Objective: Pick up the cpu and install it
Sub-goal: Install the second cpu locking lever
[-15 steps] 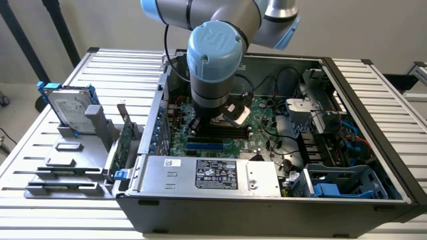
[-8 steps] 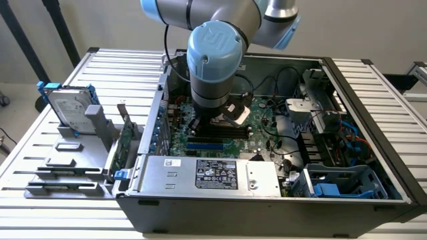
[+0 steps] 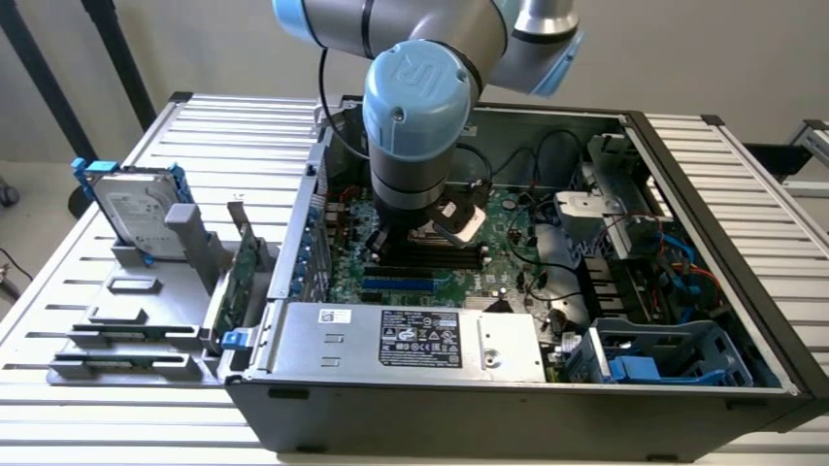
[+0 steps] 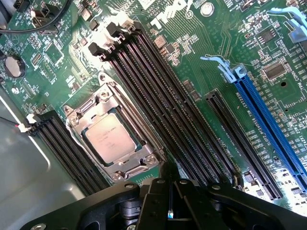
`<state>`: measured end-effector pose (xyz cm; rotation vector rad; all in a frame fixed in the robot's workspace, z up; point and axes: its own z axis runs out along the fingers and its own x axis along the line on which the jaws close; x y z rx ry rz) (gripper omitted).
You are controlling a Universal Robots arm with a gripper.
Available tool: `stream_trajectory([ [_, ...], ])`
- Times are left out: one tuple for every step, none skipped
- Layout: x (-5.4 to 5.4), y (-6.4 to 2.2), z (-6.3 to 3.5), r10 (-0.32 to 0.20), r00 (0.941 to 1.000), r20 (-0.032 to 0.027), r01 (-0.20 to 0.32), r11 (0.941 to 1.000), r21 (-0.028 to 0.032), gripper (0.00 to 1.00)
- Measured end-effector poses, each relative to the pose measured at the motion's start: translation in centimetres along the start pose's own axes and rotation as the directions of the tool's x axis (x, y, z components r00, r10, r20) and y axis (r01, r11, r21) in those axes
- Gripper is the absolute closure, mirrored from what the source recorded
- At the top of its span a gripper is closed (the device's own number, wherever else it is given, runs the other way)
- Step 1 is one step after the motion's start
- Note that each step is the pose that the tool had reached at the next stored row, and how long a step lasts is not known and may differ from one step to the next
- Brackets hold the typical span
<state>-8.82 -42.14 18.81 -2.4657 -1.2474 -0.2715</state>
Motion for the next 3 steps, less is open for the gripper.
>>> stream_trajectory([
  [0.00,0.00,0.00,0.000,1.0000,0.0001,0.000,1.0000,0.0000,0.89],
  [0.00,0.00,0.00,0.000,1.0000,0.0001,0.000,1.0000,0.0000,0.89],
  [0.00,0.00,0.00,0.000,1.0000,0.0000,0.000,1.0000,-0.0001,0.89],
])
